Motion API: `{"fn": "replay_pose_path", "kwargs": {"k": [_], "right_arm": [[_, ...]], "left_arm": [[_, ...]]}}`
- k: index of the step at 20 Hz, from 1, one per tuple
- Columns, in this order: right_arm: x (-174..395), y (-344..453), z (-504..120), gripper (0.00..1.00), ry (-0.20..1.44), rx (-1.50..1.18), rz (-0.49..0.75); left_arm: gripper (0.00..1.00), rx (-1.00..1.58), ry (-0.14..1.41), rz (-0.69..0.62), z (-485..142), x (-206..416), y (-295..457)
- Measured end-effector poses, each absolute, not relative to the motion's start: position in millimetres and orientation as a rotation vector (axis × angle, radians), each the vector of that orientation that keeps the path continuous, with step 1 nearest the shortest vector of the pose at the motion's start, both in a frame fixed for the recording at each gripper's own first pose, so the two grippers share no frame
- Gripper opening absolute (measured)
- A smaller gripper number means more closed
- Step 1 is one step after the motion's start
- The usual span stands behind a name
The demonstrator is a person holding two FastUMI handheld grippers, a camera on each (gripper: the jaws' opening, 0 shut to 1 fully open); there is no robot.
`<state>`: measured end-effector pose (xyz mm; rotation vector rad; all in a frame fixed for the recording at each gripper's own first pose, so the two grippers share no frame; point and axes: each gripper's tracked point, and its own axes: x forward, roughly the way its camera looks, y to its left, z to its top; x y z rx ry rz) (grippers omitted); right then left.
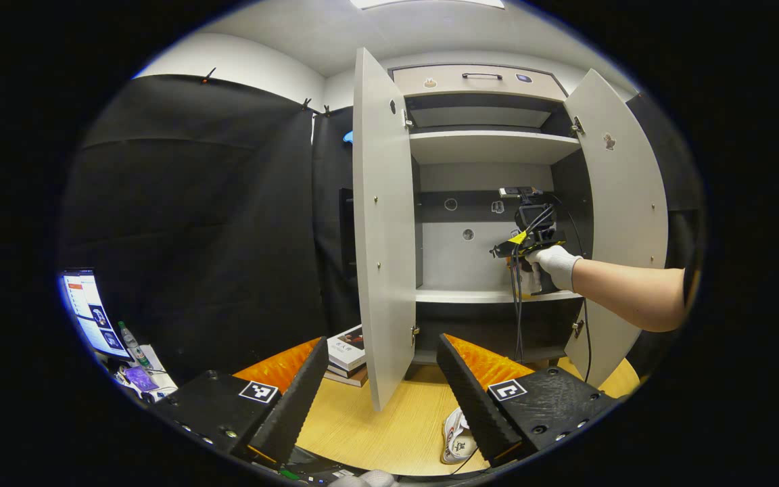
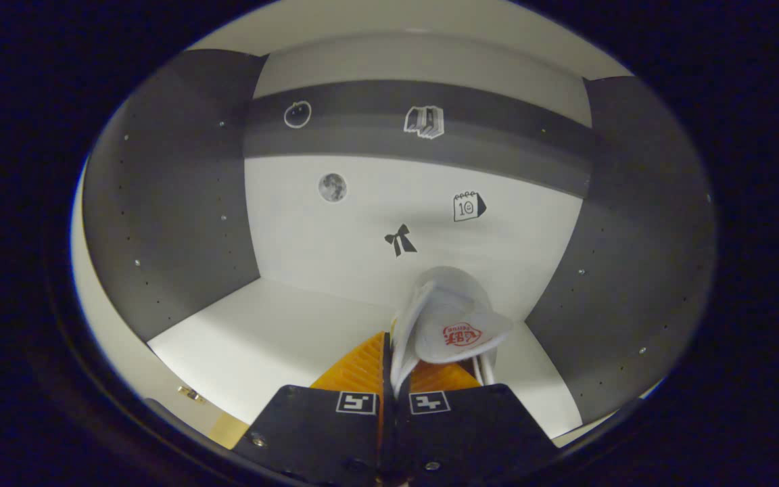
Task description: Grab one shoe with the right hand and put it into the shoe cabinet, grab the other shoe with the left hand and put it into the shoe cabinet; then close the right door with the right hand and the left door with the left hand.
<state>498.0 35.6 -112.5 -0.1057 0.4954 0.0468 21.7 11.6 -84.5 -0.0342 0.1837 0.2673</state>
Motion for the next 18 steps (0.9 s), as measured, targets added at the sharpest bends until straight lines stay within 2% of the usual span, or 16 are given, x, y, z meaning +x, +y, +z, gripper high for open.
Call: {"fn": "replay_pose_path", "kwargs": {"k": [6,7,8,12,15,16,17,18], "right_arm": [[507.8,46.3,-148.5,0.05,0.691,-0.143,0.105],[507.8,47.5,-154.3,0.02,0.718,-0.141,0.107],[507.6,51.2,-156.7,0.05,0.731,-0.143,0.111],[507.3,46.7,-154.3,0.08,0.733,-0.158,0.073],[497.5,45.0,-130.9,0.12,0.653,-0.09,0.053],[489.6,43.5,-117.8,0.26,0.614,-0.074,0.054],[485.8,44.0,-103.6,0.32,0.555,-0.066,0.061],[478.5,38.0,-87.5,0.51,0.5,-0.08,0.044]], "left_arm": [[0.97,-0.03,0.164,0.266,-79.0,26.7,8.2],[0.97,-0.029,0.166,0.264,-79.6,28.0,8.1],[0.97,-0.028,0.165,0.265,-78.9,27.3,7.6],[0.97,-0.027,0.15,0.271,-73.3,23.1,12.5],[0.97,-0.025,0.146,0.274,-73.0,19.2,16.9],[0.97,-0.027,0.148,0.274,-73.1,17.0,18.3],[0.97,-0.028,0.147,0.272,-72.6,15.7,19.8],[0.97,-0.031,0.144,0.269,-72.0,15.1,20.6]]}}
